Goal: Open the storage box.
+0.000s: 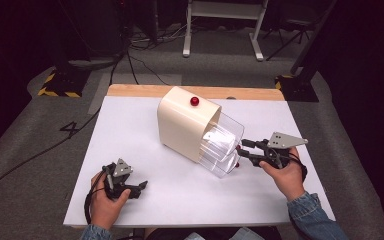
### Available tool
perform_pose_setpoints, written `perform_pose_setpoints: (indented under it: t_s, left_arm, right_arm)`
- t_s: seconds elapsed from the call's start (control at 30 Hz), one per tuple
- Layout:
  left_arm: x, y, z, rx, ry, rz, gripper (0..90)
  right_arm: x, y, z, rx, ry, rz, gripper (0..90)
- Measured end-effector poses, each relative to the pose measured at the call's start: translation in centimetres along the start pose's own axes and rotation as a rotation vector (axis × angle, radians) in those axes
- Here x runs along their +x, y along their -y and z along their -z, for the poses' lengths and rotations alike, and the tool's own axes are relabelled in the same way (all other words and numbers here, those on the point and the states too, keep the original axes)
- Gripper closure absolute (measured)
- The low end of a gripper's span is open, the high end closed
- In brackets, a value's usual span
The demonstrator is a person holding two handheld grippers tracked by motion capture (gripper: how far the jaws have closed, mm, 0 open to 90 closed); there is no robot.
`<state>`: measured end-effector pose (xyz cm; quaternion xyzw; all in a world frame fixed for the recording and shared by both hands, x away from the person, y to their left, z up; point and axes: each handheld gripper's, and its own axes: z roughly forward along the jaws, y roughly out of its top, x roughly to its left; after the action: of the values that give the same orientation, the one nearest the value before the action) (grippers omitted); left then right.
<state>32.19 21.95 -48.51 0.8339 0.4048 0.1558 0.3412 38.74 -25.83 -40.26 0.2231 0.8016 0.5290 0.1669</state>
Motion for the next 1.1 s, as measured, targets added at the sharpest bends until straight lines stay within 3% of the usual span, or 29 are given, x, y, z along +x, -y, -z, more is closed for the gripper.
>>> perform_pose_setpoints:
  t_s: [0.5, 0.7, 1.1]
  left_arm:
    - [0.0, 0.0, 0.0, 0.0, 0.002, 0.002, 17.0]
    - [0.0, 0.0, 0.0, 0.0, 0.002, 0.003, 17.0]
    - [0.0, 0.0, 0.0, 0.001, 0.005, 0.007, 16.9]
  right_arm:
    - [-1.1, 2.0, 4.4, 0.071, 0.055, 0.001, 53.2]
    - [-1.8, 3.0, 6.5, 0.089, 0.083, -0.027, 49.6]
    - [-3.4, 6.3, 8.5, 0.194, 0.134, -0.108, 39.6]
